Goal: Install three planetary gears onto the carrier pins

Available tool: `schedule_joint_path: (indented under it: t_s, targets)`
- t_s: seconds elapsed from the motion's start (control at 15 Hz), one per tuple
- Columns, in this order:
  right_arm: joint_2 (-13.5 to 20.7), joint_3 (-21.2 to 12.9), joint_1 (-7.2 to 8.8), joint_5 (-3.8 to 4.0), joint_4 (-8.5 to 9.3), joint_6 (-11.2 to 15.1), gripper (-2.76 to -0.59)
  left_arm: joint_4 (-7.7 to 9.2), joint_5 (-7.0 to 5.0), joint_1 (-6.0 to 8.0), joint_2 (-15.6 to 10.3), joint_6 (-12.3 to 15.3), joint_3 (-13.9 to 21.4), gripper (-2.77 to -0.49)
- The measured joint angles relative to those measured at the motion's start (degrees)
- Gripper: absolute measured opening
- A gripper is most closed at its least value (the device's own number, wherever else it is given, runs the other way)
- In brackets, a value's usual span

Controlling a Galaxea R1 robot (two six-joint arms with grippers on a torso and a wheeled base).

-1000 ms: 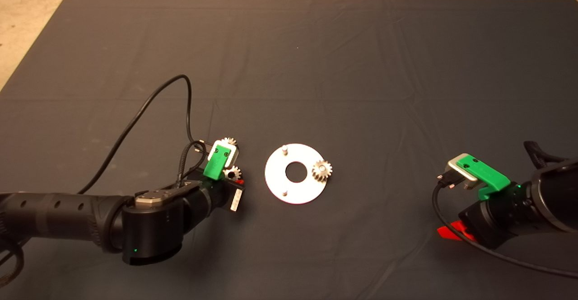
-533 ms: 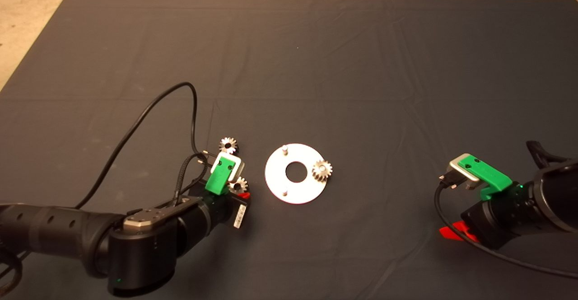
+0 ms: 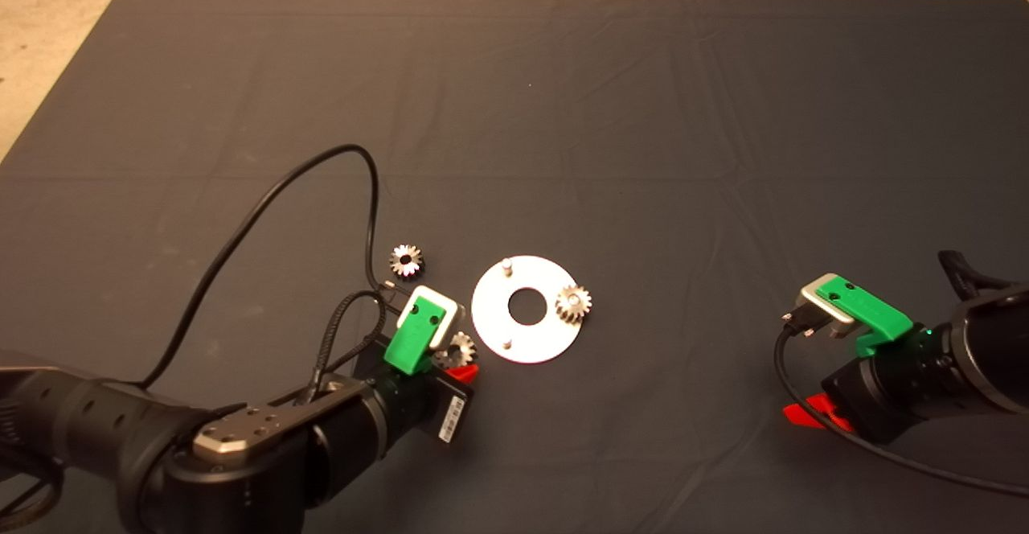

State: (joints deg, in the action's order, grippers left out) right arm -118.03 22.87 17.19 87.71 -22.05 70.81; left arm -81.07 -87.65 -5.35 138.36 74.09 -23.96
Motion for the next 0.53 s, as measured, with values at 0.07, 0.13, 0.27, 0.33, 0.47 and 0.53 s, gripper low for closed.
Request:
schedule_joint_path:
  t_s: [0.07,0.13,0.27,0.33,0.47,0.53]
  targets:
    - [0.0,-0.05,0.0,0.0,0.0,-0.08,-1.33,0.0,0.0,-0.02,1.0,-0.01,0.13,-2.52]
    - [0.0,-0.11,0.0,0.02,0.0,-0.25,-1.33,0.0,-0.06,0.01,2.08,-0.04,0.13,-2.53]
    - [0.13,-0.11,0.0,0.05,0.0,-0.34,-1.33,0.0,-0.02,-0.02,4.05,-0.12,0.13,-2.53]
    - [0.13,-0.11,0.0,0.05,0.0,-0.36,-1.33,0.0,-0.06,0.01,4.83,-0.5,0.02,-2.53]
    - [0.13,-0.18,0.0,0.02,0.0,-0.52,-1.33,0.01,-0.06,-0.02,6.43,-1.72,-1.26,-2.54]
    - [0.11,-0.2,0.0,0.0,0.0,-0.53,-1.33,0.0,-0.16,-0.02,7.26,-2.4,-2.58,-2.54]
